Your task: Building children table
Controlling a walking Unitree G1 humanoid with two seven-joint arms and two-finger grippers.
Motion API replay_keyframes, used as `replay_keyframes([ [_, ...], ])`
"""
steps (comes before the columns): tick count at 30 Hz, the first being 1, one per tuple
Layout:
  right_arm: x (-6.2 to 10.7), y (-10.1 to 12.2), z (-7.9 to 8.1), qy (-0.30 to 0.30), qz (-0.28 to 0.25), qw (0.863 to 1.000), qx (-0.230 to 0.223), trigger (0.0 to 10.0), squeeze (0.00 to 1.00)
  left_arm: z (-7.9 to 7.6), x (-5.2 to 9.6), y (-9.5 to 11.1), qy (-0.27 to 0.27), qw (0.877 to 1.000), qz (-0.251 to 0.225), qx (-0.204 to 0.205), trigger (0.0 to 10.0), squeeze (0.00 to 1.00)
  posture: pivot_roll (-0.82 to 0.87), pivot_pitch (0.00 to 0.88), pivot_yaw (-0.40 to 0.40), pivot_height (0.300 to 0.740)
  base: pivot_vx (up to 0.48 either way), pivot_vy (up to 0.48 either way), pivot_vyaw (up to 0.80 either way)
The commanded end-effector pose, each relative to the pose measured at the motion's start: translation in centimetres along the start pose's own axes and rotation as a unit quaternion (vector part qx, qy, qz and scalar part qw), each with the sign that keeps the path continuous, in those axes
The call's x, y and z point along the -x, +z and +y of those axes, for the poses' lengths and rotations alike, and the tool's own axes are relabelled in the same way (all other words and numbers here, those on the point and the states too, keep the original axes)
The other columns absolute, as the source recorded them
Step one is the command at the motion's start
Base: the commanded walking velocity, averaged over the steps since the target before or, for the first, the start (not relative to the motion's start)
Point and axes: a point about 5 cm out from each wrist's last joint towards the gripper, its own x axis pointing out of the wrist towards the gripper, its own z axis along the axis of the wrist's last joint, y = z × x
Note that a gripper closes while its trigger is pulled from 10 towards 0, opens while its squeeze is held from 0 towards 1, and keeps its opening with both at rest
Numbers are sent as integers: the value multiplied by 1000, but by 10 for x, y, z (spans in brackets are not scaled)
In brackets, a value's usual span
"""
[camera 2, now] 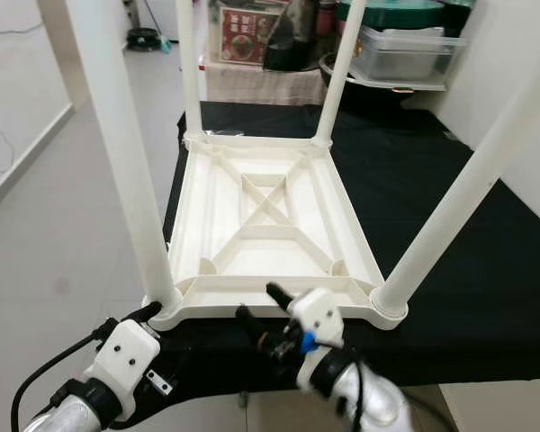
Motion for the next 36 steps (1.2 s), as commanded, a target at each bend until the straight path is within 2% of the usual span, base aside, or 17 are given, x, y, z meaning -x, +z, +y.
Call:
replay_keyframes([
  [1, 1, -1, 2, -10, 1, 1000, 11, 10000, 0, -1, -1, -3, -2, 1000, 6, -6, 10000, 0, 34, 22, -69, 740, 0, 0, -788],
  [3, 0, -3, 4, -19, 1, 1000, 4, 10000, 0, -1, -2, -4, -2, 1000, 6, -8, 10000, 0, 34, 23, -65, 740, 0, 0, -788],
  [5, -1, -3, 7, -15, 1, 1000, 15, 10000, 0, -1, -3, -4, -2, 1000, 5, -8, 10000, 0, 34, 19, -64, 740, 0, 0, 0],
  [11, -4, -6, 8, -23, 4, 1000, 12, 10000, 0, -1, -3, -6, 4, 1000, 8, 1, 10000, 0, 37, 23, -65, 740, 0, 0, 0],
  [19, -9, -10, 8, -42, 21, 999, -14, 10000, 0, 1, -4, -9, 7, 1000, 18, 3, 10000, 0, 38, 30, -62, 740, -162, 0, 0],
  [21, -15, -9, 2, -89, 32, 995, -17, 10000, 0, 2, -4, -10, 10, 1000, 20, 2, 10000, 0, 38, 30, -61, 740, 0, 0, 0],
  [27, -20, -13, 3, -74, 42, 996, -1, 10000, 0, 2, -6, -10, 15, 1000, 20, 3, 10000, 0, 41, 28, -65, 740, 0, 0, 0],
  [30, -19, -15, 4, -65, 41, 997, -11, 10000, 0, 2, -6, -10, 14, 1000, 20, 4, 10000, 0, 42, 29, -64, 740, 0, 0, 0],
  [32, -17, -11, 4, -60, 22, 997, -30, 10000, 0, 2, -6, -11, 12, 1000, 22, 3, 10000, 0, 40, 29, -64, 740, 0, 0, 0],
  [36, -18, -9, 5, -53, 11, 998, -36, 10000, 0, 2, -7, -11, 10, 1000, 23, 4, 10000, 0, 39, 29, -63, 740, 0, 0, 0],
])
